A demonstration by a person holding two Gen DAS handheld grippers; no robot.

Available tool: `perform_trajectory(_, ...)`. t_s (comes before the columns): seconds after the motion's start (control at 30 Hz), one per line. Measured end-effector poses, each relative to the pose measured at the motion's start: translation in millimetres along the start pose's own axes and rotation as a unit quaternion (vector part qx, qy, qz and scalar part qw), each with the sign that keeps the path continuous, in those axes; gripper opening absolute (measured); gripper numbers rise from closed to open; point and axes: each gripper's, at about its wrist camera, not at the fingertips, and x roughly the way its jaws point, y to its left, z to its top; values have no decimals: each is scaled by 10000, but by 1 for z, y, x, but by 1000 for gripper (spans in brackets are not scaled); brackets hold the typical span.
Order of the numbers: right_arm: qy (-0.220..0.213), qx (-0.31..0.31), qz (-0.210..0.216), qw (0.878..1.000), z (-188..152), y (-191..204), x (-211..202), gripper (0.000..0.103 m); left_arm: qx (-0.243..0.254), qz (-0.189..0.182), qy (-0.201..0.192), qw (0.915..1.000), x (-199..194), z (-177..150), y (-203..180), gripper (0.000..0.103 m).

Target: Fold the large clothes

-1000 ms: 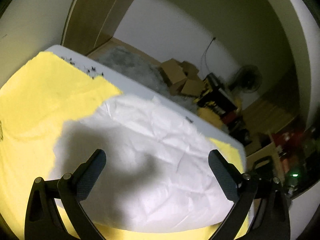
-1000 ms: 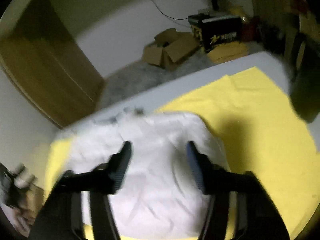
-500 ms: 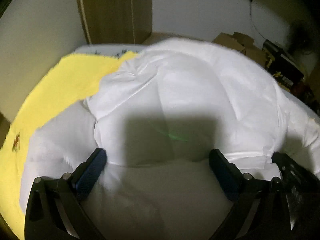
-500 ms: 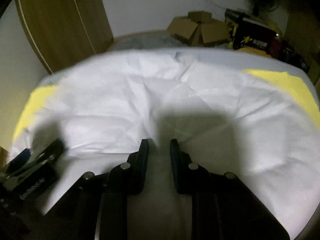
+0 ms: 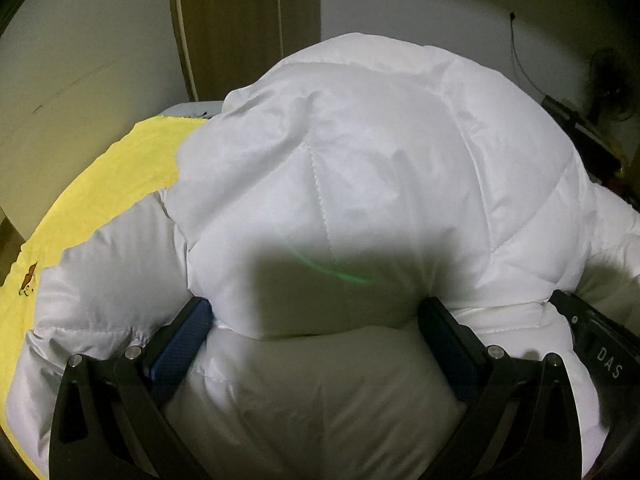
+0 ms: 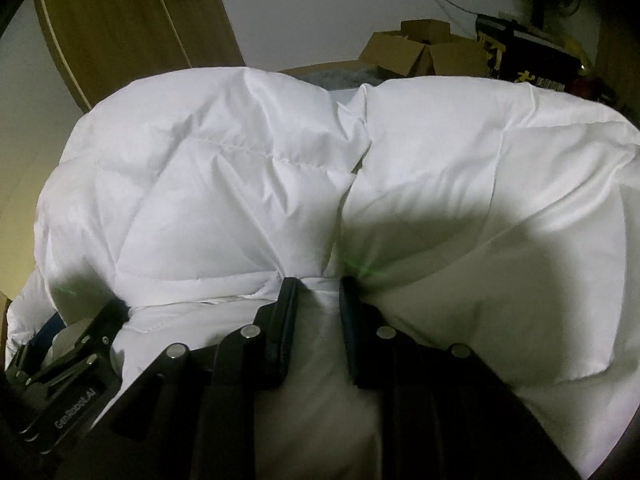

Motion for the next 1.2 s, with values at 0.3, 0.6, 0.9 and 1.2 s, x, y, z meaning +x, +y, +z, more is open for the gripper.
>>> perform_trajectory(0.3, 128, 20, 37, 9999, -54, 25, -106, 24, -251, -320, 449, 9982, -38, 16, 45, 103)
perform_trajectory(0.6, 283, 278, 202, 9990, -88, 31, -112, 26, 73, -203, 668, 9975, -4, 12, 39, 103)
perform_trajectory(0.9, 463, 284, -61, 9985, -128, 44, -115, 25, 86, -379, 672, 9970, 9, 10, 51, 103)
perform_trajectory(1.2, -183, 85, -122, 9997, -50, 52, -150, 28, 150, -461, 398, 9980, 12, 5, 54, 103)
